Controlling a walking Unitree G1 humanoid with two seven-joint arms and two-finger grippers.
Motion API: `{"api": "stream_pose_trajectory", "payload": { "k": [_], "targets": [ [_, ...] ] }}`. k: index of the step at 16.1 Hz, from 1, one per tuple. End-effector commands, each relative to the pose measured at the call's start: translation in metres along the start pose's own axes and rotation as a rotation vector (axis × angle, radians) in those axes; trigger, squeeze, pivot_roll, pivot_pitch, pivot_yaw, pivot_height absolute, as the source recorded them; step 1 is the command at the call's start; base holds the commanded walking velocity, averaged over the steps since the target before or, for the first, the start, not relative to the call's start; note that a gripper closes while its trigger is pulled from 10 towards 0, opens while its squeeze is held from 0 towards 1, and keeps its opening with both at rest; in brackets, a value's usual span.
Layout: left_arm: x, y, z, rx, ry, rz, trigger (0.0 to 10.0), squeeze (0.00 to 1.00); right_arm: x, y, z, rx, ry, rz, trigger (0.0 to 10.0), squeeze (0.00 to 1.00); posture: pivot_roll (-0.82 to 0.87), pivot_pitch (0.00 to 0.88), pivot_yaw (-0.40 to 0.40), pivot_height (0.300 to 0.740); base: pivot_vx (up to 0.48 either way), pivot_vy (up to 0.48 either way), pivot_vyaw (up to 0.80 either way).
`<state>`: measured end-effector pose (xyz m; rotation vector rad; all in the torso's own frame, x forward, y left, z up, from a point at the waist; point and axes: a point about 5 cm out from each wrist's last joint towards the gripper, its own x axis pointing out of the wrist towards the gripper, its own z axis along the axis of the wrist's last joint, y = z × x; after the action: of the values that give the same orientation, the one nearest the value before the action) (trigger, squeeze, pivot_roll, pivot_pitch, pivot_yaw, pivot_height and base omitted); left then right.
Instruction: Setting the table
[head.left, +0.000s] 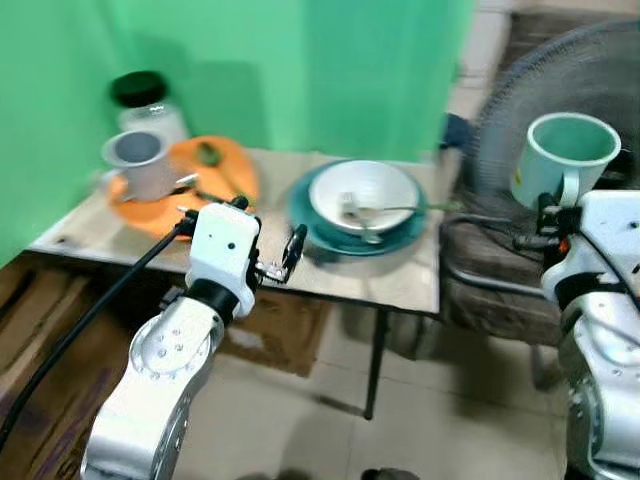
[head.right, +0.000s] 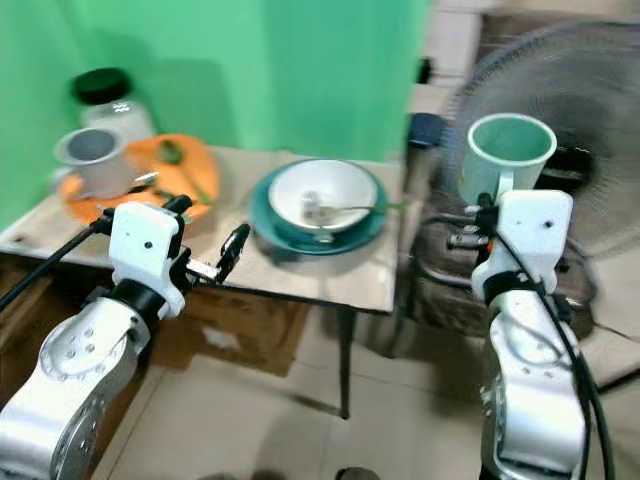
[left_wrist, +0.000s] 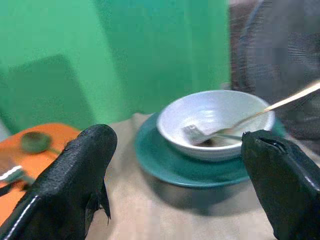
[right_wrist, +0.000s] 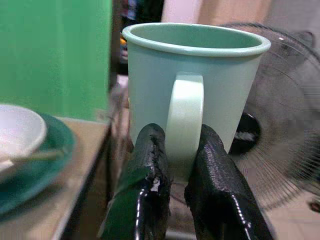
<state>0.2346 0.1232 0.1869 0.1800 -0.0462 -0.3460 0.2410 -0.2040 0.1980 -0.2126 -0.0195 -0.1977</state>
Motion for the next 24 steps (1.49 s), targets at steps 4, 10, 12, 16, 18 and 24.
{"api": "stream_pose_trajectory", "payload": {
  "k": [4,10,12,16,18,24],
  "targets": [
    [-0.009,0.007,-0.011,0.037,0.049,0.105,10.0,0.0,-0.01,0.004,-0.005,-0.03,0.035,-0.013,10.0,0.0,0.0,0.0,0.034,0.74,0.0,0.0,-0.8],
    [-0.011,0.017,-0.009,0.059,0.039,0.187,10.0,0.0,-0.006,0.021,0.004,0.044,-0.034,0.028,10.0,0.0,0.01,0.0,0.02,0.74,0.0,0.0,-0.76],
    [-0.011,0.016,-0.007,0.025,0.018,0.213,10.0,0.0,-0.007,0.024,0.006,0.136,-0.024,-0.003,10.0,0.0,0.02,0.0,0.013,0.74,0.0,0.0,-0.75],
    [-0.011,0.015,-0.003,-0.058,-0.07,0.321,10.0,0.0,-0.005,0.028,0.007,0.218,-0.039,-0.009,10.0,0.0,0.01,0.0,0.014,0.74,0.0,0.0,-0.78],
    [-0.011,0.015,-0.005,-0.06,-0.044,0.297,10.0,0.0,-0.005,0.026,0.005,0.206,-0.026,-0.049,10.0,0.0,0.01,0.0,0.012,0.74,0.0,0.0,-0.79],
    [-0.008,0.023,-0.014,-0.066,-0.014,0.235,10.0,0.0,-0.005,0.031,-0.015,0.108,0.083,0.094,10.0,0.0,0.02,0.0,0.025,0.74,0.048,0.0,-0.79]
  ]
}}
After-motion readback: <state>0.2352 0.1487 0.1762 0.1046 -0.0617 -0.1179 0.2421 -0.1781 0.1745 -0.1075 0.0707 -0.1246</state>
